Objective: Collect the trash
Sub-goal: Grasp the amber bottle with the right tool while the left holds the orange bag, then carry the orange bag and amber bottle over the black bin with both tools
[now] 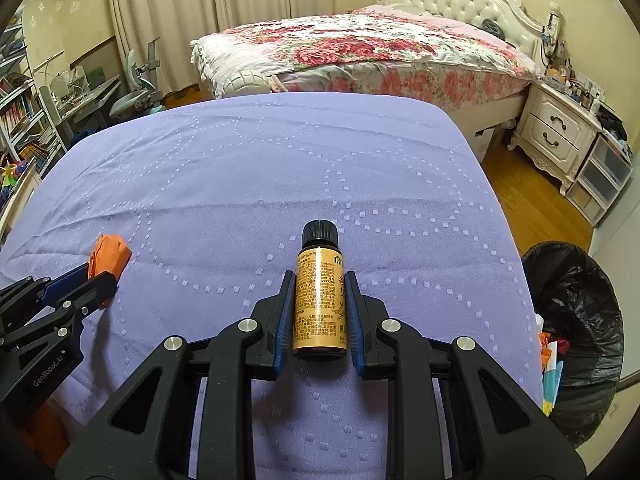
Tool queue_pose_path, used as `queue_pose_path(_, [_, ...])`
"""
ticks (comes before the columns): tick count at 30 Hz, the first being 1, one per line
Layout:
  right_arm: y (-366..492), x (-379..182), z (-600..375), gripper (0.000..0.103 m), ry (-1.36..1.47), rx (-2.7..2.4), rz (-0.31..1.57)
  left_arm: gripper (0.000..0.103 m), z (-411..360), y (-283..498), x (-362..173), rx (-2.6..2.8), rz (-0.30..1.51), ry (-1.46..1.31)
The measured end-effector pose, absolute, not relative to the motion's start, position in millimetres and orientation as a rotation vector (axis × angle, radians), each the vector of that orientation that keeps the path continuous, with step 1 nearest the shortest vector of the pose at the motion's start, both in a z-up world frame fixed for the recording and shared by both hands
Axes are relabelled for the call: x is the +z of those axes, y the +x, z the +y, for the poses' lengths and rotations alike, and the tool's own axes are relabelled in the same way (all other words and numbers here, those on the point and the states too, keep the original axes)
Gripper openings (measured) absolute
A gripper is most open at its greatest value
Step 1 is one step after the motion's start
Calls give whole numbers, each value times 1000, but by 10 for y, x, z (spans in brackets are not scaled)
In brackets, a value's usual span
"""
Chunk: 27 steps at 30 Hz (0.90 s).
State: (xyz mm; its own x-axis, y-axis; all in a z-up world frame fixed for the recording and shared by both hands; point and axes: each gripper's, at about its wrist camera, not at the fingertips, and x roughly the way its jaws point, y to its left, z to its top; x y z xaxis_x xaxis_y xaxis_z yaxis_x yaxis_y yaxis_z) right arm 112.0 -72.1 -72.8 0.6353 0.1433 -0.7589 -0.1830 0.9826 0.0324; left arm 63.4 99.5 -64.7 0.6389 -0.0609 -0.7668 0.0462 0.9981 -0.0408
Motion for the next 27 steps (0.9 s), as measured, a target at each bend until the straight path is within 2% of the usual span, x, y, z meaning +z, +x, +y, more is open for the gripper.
queue_pose_path(12, [787,-588,-923,23,-26,168,812,30,743,420,-448,-106,799,-10])
queue_pose_path(27, [308,-310,-1593,23,27,38,715,30,-17,273,-164,-262,693,48])
